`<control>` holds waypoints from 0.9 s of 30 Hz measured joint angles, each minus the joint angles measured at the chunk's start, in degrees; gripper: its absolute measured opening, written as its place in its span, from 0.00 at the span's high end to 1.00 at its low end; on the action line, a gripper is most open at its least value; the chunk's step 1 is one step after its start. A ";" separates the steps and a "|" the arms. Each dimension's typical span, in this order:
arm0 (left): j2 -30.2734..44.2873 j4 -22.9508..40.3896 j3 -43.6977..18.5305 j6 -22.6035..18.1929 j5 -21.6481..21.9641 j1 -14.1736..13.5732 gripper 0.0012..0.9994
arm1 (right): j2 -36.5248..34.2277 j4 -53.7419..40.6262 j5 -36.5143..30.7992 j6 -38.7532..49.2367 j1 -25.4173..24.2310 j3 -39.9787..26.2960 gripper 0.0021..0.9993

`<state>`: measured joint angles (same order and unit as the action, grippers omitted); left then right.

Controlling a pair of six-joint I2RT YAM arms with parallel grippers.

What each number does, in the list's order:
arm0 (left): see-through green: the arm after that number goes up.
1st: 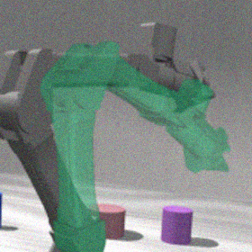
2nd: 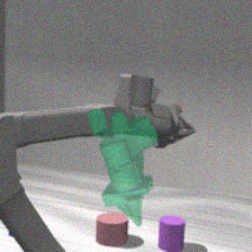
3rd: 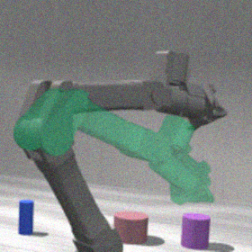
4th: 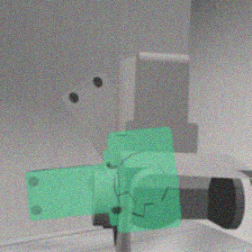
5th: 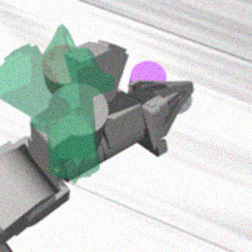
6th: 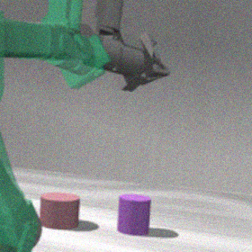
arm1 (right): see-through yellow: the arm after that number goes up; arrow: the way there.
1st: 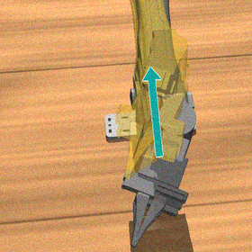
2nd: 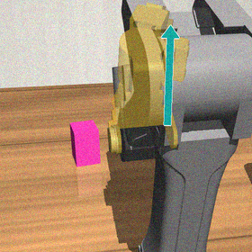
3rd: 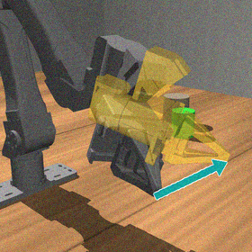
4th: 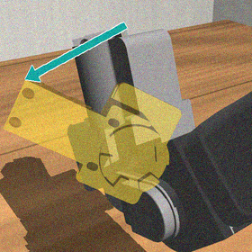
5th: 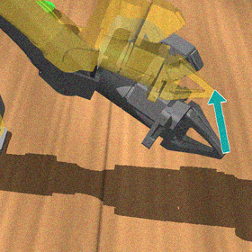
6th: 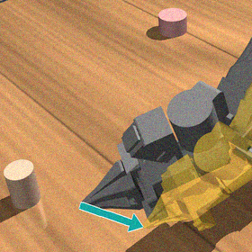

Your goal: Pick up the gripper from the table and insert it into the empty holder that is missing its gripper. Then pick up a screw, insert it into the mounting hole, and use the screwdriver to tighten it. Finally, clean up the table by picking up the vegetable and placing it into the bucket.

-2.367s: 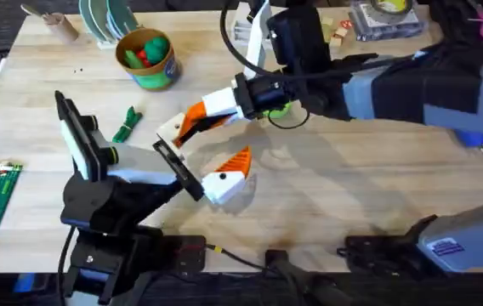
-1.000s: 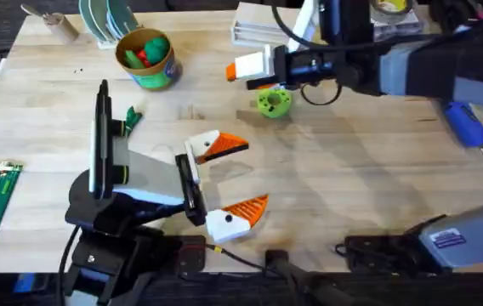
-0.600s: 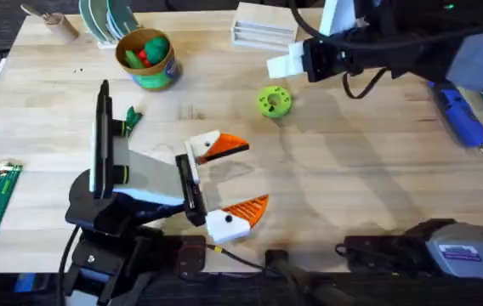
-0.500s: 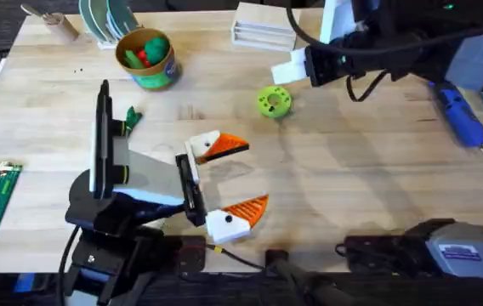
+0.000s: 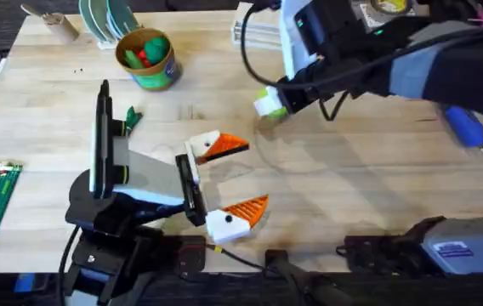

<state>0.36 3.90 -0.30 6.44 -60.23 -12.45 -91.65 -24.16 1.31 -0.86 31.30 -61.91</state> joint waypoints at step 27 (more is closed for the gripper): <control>0.00 0.00 0.00 0.00 0.00 0.00 0.01 | -6.83 5.66 -4.88 3.01 4.12 0.00 0.62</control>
<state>0.36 3.90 -0.30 6.44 -60.23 -12.45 -98.48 -18.50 -3.57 2.15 35.41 -61.91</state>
